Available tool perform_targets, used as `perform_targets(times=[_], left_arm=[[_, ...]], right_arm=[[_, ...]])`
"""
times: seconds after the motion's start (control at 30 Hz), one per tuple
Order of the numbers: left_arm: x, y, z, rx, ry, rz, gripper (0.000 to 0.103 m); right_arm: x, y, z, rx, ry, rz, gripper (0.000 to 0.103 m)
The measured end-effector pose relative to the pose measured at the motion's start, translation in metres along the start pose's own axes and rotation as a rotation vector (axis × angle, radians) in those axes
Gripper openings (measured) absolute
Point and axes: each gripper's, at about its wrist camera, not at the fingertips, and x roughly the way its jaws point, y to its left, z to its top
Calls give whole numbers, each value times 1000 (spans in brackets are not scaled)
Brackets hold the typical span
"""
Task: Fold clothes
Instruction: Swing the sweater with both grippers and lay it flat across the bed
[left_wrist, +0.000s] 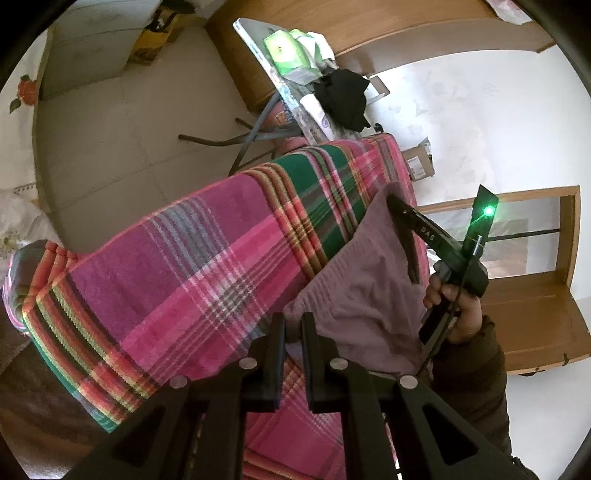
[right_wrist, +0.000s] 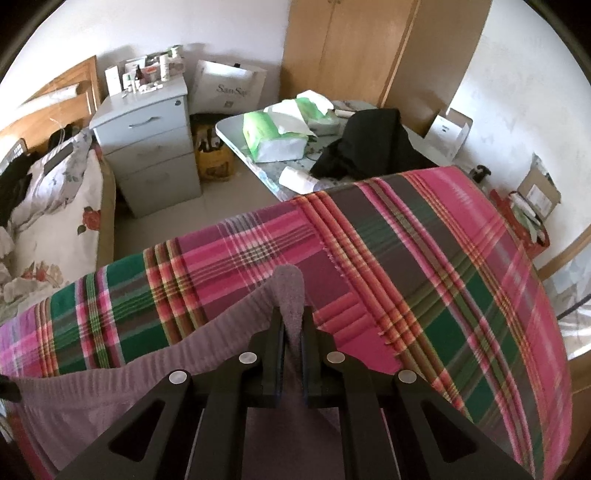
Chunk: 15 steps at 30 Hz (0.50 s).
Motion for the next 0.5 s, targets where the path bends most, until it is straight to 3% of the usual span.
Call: perform_targets(times=[0.23, 0.5], left_arm=[[0, -3, -1, 2, -3, 26, 11], [-16, -20, -6, 76, -70, 111, 12]], right_arm=[[-5, -1, 1, 23, 39, -26, 15], [-60, -19, -15, 93, -25, -34, 24]])
